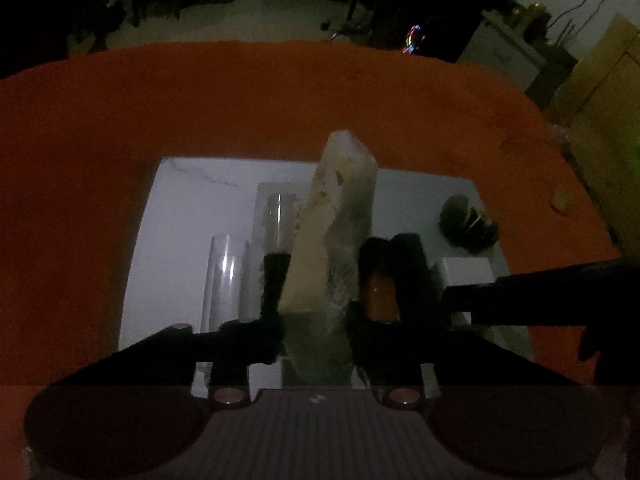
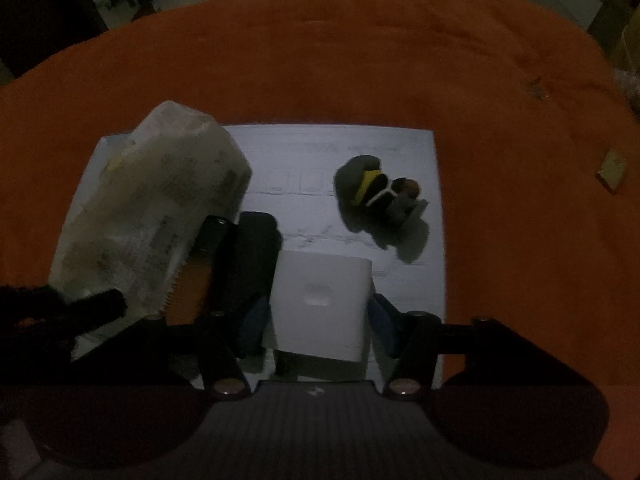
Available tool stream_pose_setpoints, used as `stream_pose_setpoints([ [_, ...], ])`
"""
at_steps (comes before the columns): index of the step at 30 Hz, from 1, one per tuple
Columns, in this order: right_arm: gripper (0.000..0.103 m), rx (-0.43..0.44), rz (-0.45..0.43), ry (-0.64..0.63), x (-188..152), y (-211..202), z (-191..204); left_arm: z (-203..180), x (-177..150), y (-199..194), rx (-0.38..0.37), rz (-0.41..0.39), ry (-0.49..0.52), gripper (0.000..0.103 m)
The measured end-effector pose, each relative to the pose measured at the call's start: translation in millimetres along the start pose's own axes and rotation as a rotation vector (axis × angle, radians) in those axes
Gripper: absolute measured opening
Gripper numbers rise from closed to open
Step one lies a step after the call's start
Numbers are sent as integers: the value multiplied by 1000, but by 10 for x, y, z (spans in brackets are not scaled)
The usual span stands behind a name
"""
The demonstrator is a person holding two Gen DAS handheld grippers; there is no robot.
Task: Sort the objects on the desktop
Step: 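Close the left tool on the crumpled bag while the right tool grips the white cube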
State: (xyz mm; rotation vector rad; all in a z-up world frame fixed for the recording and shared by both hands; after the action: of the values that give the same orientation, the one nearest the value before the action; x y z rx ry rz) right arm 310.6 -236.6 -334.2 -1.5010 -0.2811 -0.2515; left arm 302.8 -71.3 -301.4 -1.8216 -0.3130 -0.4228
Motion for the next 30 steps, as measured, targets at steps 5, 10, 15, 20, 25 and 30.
stream_pose_setpoints([
  [5, 60, -21, 19, -3, 10, -28, -72, -40, -1, -16, 2, -4, 13, 24],
  [10, 74, -68, 22, -15, -17, 15, -36, -69, -30, 43, 26, 2, 30, 32],
  [15, 74, -93, 30, -10, -18, 70, 2, -78, -60, 101, 35, 10, 32, 50],
  [20, 61, -80, 39, 5, -48, 84, 4, -106, -65, 137, 46, 5, 30, 53],
  [25, 60, -61, 45, 73, -62, 57, -39, -113, -82, 97, 63, -35, 70, 24],
  [30, 59, 7, -8, 147, -31, -168, -133, -74, 32, -167, 13, -110, 36, 19],
])
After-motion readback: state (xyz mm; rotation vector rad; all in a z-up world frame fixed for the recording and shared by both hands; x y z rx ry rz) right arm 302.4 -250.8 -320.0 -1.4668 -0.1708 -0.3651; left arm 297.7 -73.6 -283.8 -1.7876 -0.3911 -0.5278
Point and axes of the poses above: each gripper's, at about its wrist camera, not at the fingertips, and y roughly the way its jaws point, z to its left, x to its top, the point moved 6 cm from there along y, roughly the way its jaws point, and after that the axes turned 5 degrees about -y, right-handed, at the moved point
